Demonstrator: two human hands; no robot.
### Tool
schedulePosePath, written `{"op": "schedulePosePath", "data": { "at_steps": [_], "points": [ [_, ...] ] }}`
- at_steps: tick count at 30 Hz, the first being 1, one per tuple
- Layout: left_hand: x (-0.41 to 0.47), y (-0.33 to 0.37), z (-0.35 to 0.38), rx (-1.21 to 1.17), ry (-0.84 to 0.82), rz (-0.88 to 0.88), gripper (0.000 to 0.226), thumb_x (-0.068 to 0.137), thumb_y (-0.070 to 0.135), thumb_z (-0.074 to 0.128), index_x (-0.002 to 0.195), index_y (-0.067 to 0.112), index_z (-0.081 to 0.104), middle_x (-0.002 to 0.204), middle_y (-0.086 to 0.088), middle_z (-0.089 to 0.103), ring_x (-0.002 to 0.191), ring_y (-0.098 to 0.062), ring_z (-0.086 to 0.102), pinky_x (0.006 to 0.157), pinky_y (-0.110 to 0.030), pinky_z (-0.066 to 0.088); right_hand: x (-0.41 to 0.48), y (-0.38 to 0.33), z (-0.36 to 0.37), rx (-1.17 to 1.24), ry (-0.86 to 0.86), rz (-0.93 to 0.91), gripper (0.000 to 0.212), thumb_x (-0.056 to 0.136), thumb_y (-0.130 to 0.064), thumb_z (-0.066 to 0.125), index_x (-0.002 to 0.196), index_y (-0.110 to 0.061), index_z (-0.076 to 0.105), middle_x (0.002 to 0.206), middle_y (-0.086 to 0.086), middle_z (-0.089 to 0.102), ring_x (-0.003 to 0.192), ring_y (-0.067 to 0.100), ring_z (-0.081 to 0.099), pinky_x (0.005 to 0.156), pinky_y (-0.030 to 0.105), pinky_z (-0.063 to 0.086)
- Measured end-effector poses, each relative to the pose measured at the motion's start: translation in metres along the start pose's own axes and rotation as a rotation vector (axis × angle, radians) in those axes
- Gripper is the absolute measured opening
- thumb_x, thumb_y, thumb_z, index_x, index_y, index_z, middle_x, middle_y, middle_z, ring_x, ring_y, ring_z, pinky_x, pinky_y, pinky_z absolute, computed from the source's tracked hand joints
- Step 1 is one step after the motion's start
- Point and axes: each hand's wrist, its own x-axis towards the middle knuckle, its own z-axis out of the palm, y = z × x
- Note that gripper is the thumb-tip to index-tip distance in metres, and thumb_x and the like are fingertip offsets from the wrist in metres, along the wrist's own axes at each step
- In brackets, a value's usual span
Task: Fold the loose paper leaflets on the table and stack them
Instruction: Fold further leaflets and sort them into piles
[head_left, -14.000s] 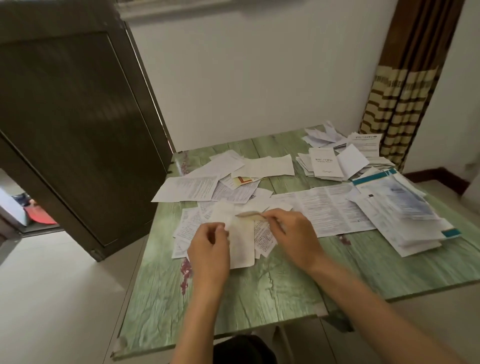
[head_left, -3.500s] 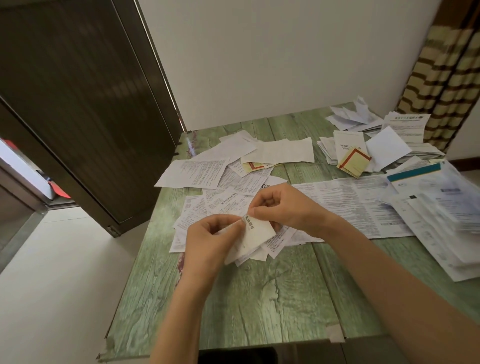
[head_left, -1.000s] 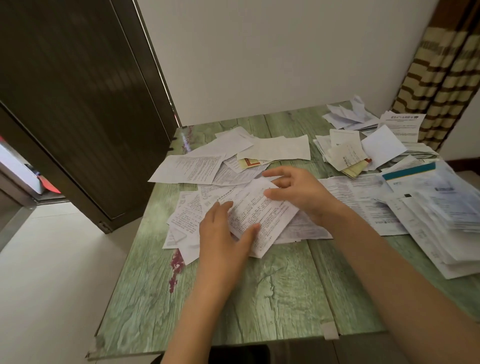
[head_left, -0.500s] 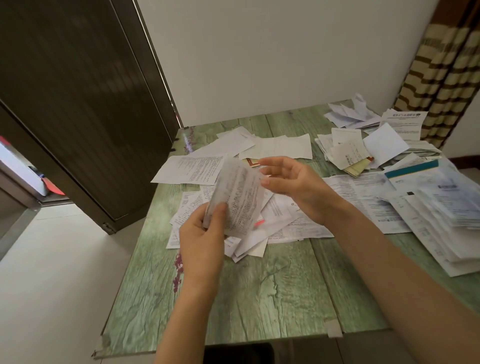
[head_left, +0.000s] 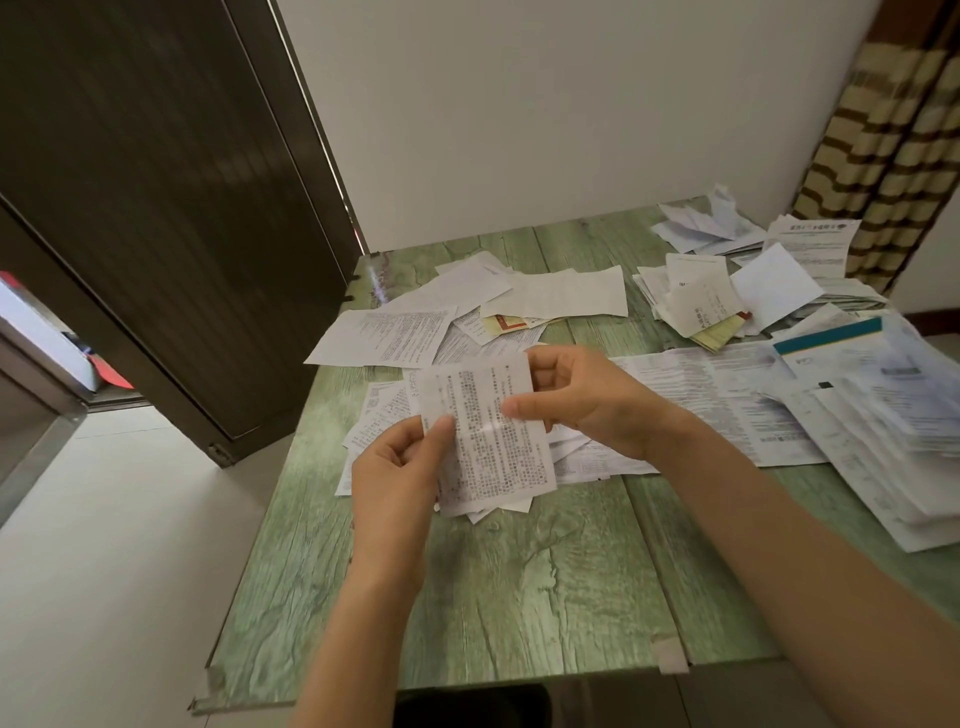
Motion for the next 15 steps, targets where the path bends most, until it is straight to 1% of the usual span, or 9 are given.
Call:
{"op": "schedulePosePath", "data": {
  "at_steps": [1,3,8,10,12,13,15],
  "points": [
    [-0.0002,-0.0003,0.0001,0.001,0.018,0.011,0.013,0.09,0.019,0.06,0.09,0.012,0.071,0.077,0.001,0.074,0.072,-0.01,0.069,0.063,-0.023,0.054,0.0,0.0,0.0009,0.003,-0.005,0.006,0.029,0.081,0.003,0.067,0.109,-0.004,0.062,0.107,0.016,0.069,0.091,0.027,0.064,0.067,0.026,0.047],
    [0.0006,-0.0013,0.0002,0.001,0.058,0.023,0.011,0.09,0.018,0.06,0.089,0.012,0.07,0.073,0.005,0.073,0.068,-0.007,0.069,0.057,-0.016,0.052,0.0002,0.0002,0.0016,0.007,-0.032,0.035,0.034,0.08,0.002,0.068,0.113,-0.003,0.061,0.108,0.015,0.07,0.092,0.024,0.065,0.067,0.024,0.048],
    [0.001,-0.0015,-0.0003,-0.017,0.097,0.042,0.009,0.091,0.017,0.06,0.088,0.015,0.068,0.073,0.009,0.073,0.067,-0.004,0.069,0.052,-0.012,0.05,-0.0016,-0.0006,0.0039,-0.054,-0.106,0.091,0.036,0.081,0.0,0.069,0.115,-0.007,0.06,0.105,0.009,0.072,0.089,0.017,0.068,0.064,0.02,0.05],
    [0.0011,-0.0017,-0.0008,-0.009,0.099,0.052,0.008,0.09,0.016,0.06,0.088,0.015,0.068,0.073,0.009,0.073,0.068,-0.004,0.069,0.052,-0.012,0.051,-0.001,-0.0001,0.0042,-0.072,-0.086,0.09,0.035,0.08,0.001,0.07,0.113,-0.005,0.06,0.103,0.009,0.072,0.089,0.019,0.068,0.065,0.023,0.051],
    [0.0017,-0.0027,-0.0019,0.02,0.096,0.069,0.006,0.089,0.014,0.061,0.088,0.016,0.067,0.073,0.01,0.073,0.07,-0.005,0.07,0.057,-0.016,0.055,0.0003,0.0008,0.0038,-0.076,-0.051,0.088,0.033,0.079,0.001,0.071,0.11,-0.001,0.06,0.102,0.011,0.072,0.089,0.022,0.069,0.068,0.026,0.052],
    [0.0021,-0.0032,-0.0022,0.04,0.092,0.077,0.006,0.089,0.013,0.062,0.088,0.017,0.066,0.072,0.011,0.073,0.07,-0.004,0.07,0.059,-0.018,0.056,0.0007,0.0008,0.0037,-0.073,-0.037,0.083,0.03,0.079,0.001,0.071,0.107,0.0,0.06,0.101,0.012,0.072,0.088,0.022,0.069,0.068,0.025,0.052],
    [0.0027,-0.0043,-0.0028,0.056,0.086,0.076,0.009,0.088,0.012,0.062,0.085,0.02,0.065,0.07,0.014,0.072,0.068,-0.002,0.069,0.06,-0.018,0.057,0.0007,0.0009,0.0041,-0.073,-0.022,0.077,0.025,0.079,-0.002,0.071,0.103,-0.001,0.061,0.101,0.013,0.072,0.084,0.019,0.068,0.063,0.021,0.052]
  ]
}}
